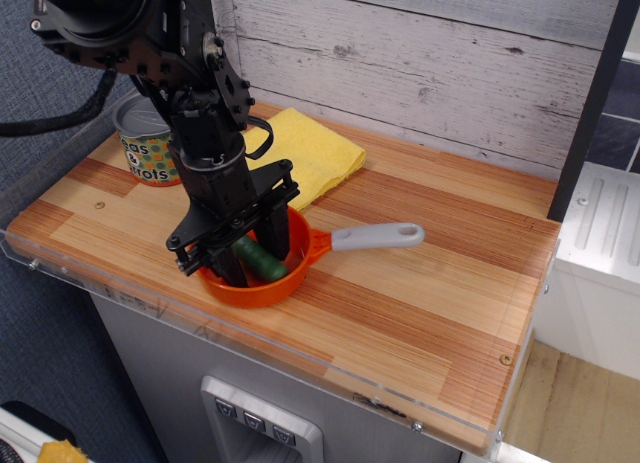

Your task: Place the cucumber on the yellow cloth.

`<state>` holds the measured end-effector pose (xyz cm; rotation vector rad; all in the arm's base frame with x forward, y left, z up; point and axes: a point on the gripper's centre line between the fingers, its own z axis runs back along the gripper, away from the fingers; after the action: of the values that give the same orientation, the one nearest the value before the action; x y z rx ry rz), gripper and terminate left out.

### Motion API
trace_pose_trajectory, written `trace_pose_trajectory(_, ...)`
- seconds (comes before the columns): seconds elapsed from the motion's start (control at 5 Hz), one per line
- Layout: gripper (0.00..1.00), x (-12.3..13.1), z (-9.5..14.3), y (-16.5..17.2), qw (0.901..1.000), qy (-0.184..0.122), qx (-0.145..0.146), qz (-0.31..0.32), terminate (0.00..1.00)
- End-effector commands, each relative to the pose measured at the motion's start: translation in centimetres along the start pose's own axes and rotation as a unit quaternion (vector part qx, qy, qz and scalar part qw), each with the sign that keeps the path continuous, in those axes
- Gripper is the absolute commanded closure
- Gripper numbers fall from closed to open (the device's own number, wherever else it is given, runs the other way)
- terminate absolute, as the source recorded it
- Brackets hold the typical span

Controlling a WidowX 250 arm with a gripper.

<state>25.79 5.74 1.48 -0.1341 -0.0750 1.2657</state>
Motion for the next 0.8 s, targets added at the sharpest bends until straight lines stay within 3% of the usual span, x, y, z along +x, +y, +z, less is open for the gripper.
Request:
trace_pose_trajectory(0.0, 1.0, 0.8, 1.8, -1.7, 0.9988, -0.001, -0.012, -0.047, 0.0)
trace_pose_trajectory(0.2, 1.0, 0.5, 3.4, -1.9, 0.9983, 0.013, -0.009, -0.057, 0.0)
trace_pose_trajectory(0.6, 1.0, -0.2, 7.7, -2.7, 0.9961, -0.001, -0.059, -0.065, 0.0)
